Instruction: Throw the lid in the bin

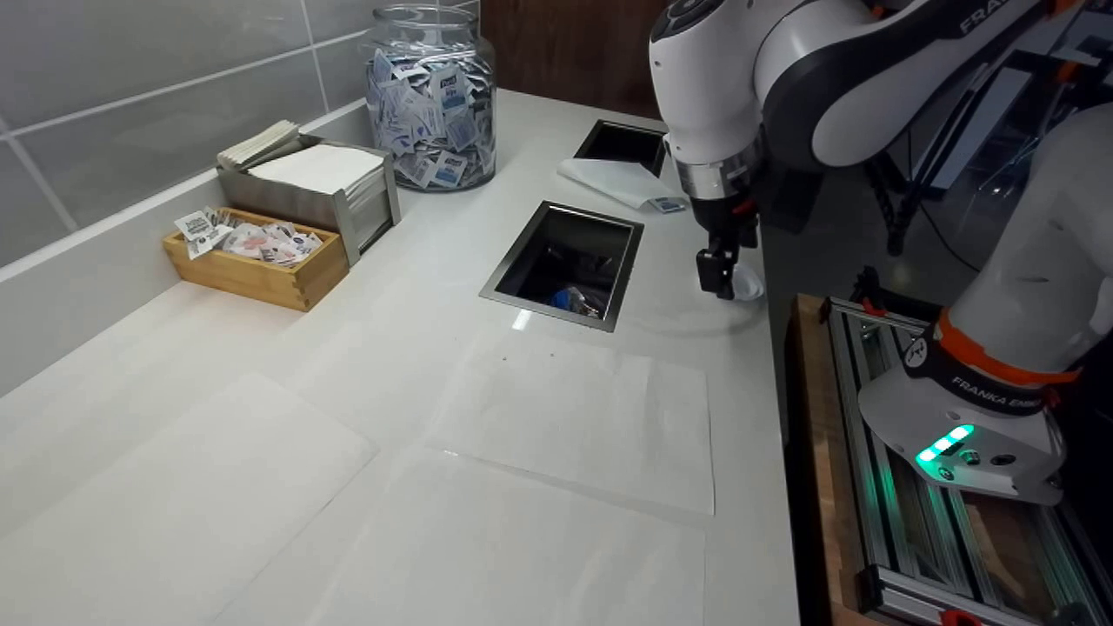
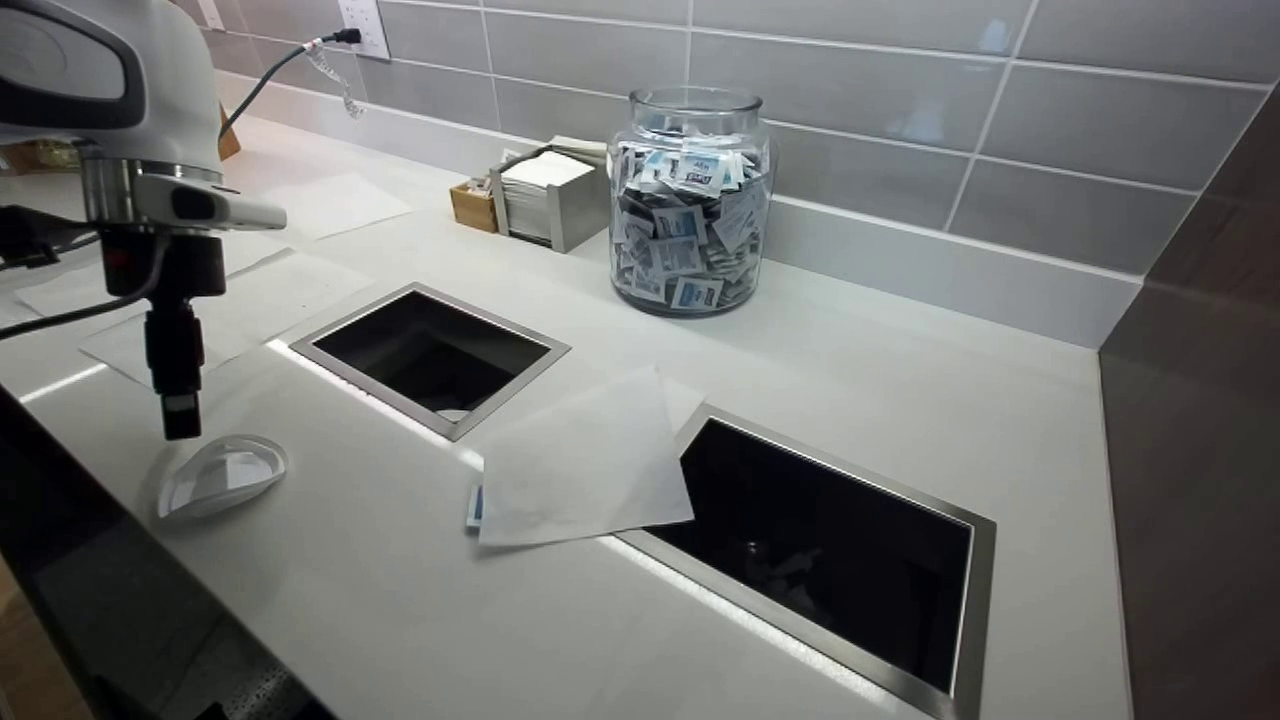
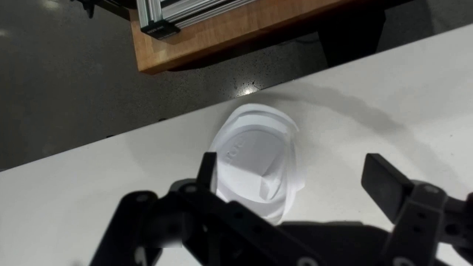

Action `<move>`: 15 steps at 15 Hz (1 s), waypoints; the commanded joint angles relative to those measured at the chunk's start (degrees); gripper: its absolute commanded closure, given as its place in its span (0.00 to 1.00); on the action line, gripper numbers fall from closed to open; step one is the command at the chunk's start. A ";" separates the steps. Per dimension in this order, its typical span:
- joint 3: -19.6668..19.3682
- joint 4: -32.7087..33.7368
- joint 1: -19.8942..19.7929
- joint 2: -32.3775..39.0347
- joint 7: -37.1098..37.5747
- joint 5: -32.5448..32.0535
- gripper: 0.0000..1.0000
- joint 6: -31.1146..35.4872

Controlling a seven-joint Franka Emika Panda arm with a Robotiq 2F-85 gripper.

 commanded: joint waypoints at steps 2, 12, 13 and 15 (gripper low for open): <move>-0.80 -0.36 -0.47 4.05 1.03 -1.57 0.00 5.79; -2.70 0.72 -0.39 9.07 0.55 -1.73 0.65 9.93; -2.87 0.79 -0.43 9.13 0.53 -1.68 0.71 10.00; -3.25 0.93 -0.45 9.26 0.37 -1.58 0.87 10.11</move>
